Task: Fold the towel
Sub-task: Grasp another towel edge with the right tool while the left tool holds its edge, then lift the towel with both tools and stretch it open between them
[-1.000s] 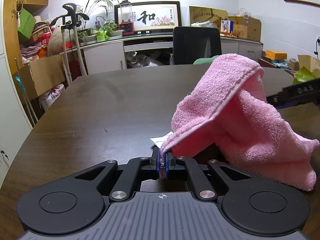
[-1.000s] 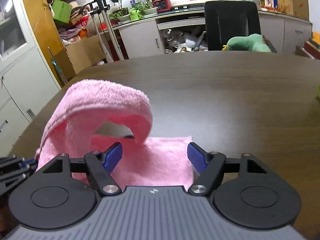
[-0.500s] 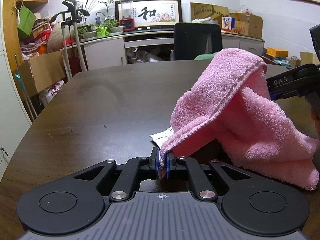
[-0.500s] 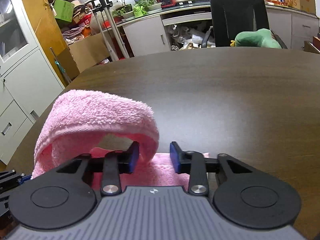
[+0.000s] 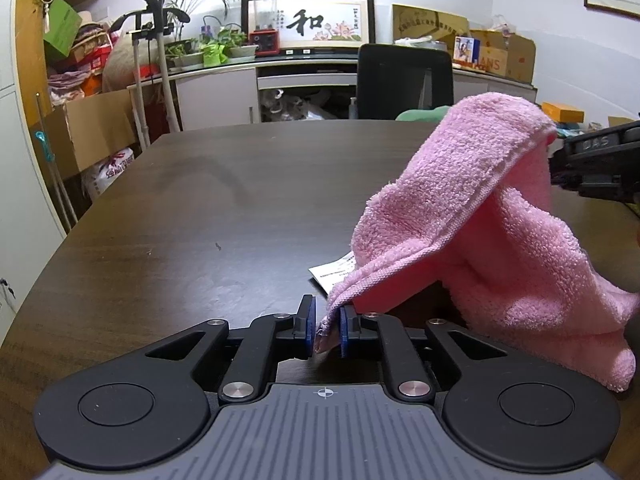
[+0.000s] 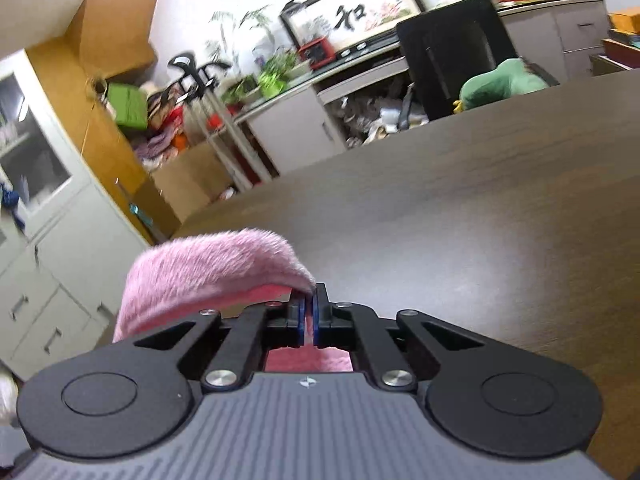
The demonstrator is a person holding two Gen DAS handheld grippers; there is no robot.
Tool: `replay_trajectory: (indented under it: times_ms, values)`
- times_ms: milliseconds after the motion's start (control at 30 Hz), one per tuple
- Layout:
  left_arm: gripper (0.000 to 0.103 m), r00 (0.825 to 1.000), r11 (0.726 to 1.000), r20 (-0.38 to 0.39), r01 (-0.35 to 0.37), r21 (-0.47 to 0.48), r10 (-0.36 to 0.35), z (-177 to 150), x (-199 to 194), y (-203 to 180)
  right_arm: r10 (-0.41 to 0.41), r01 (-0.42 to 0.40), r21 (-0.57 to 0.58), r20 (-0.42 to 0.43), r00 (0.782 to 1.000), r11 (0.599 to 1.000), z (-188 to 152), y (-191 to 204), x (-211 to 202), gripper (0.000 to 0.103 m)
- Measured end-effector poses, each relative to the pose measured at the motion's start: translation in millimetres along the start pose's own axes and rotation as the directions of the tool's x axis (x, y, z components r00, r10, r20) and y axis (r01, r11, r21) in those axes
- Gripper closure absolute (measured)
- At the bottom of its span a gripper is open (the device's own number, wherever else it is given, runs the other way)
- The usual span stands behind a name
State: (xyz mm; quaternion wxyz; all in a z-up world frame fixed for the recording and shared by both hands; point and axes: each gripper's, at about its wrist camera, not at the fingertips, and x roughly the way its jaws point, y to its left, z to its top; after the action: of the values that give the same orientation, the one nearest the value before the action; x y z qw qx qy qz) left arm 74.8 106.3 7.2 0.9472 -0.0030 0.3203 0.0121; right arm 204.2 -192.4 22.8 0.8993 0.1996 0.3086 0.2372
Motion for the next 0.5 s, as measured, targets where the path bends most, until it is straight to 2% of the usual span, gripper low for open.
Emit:
replay_trajectory:
  times_ms: [167,233,367,500]
  values:
    - [0.093,0.999,1.000,0.033,-0.003,-0.023,0.004,0,-6,2,-0.077,0.077,0.000,0.080,0.994,0.997,3,-4,-24,0.100]
    - [0.095,0.997,1.000,0.072,0.000,-0.020,0.001,0,-14,-1,-0.107,0.110,-0.018,0.124,0.987,0.994,2,1,-39,0.100]
    - [0.096,0.984,0.999,0.174,0.032,-0.025,-0.027,3,-38,-5,-0.150,0.172,-0.062,0.257,0.955,0.983,-2,18,-89,0.100]
    - [0.096,0.953,0.998,0.299,0.061,-0.030,-0.049,13,-76,-12,-0.166,0.213,-0.090,0.365,0.916,0.973,-4,32,-137,0.100]
